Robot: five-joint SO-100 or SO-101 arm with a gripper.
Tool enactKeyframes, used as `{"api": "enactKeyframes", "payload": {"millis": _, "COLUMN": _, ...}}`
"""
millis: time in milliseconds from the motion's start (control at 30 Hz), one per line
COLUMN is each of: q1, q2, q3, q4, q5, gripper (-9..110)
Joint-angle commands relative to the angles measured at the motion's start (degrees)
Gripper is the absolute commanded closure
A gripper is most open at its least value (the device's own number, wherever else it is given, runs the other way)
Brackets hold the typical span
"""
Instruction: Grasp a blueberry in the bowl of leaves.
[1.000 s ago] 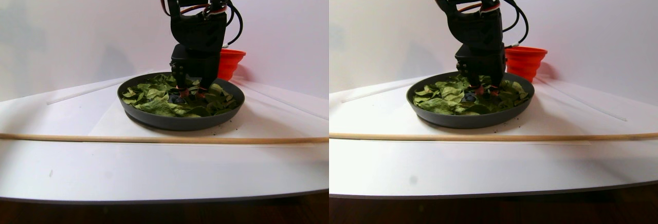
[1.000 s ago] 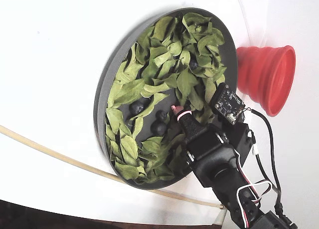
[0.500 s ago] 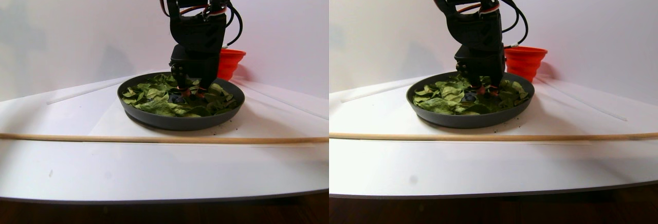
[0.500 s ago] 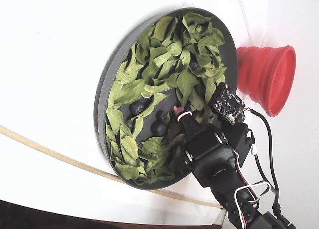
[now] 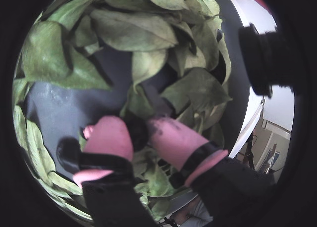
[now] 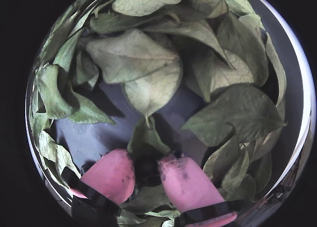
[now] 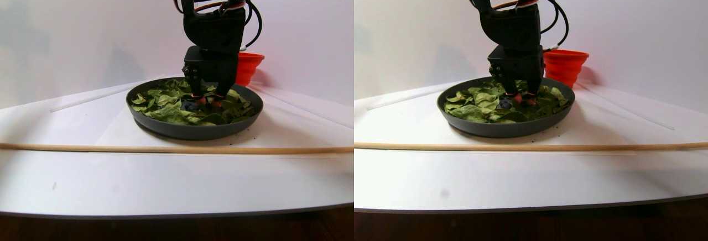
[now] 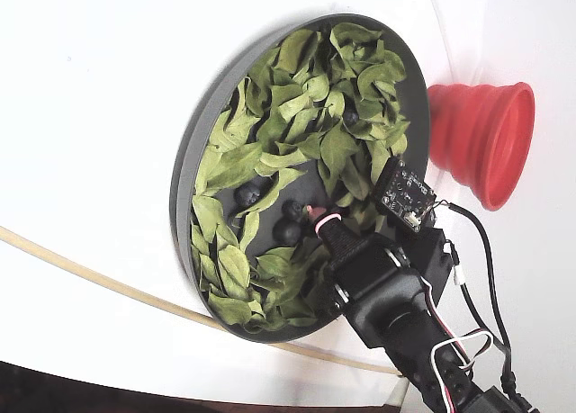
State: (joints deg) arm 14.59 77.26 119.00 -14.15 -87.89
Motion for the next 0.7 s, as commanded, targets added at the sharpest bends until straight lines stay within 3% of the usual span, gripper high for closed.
{"api": "enactKeyframes", "payload": {"millis": 0, "q1": 0.0, "q2": 5.0, "q3": -2.0, "q4": 0.2, "q5": -0.3, "gripper": 93}}
{"api": "enactKeyframes", "payload": {"millis": 667, "q1": 1.1, "q2": 10.6, "q3": -4.6, "q4": 2.5, "q5": -2.6, "gripper": 93}}
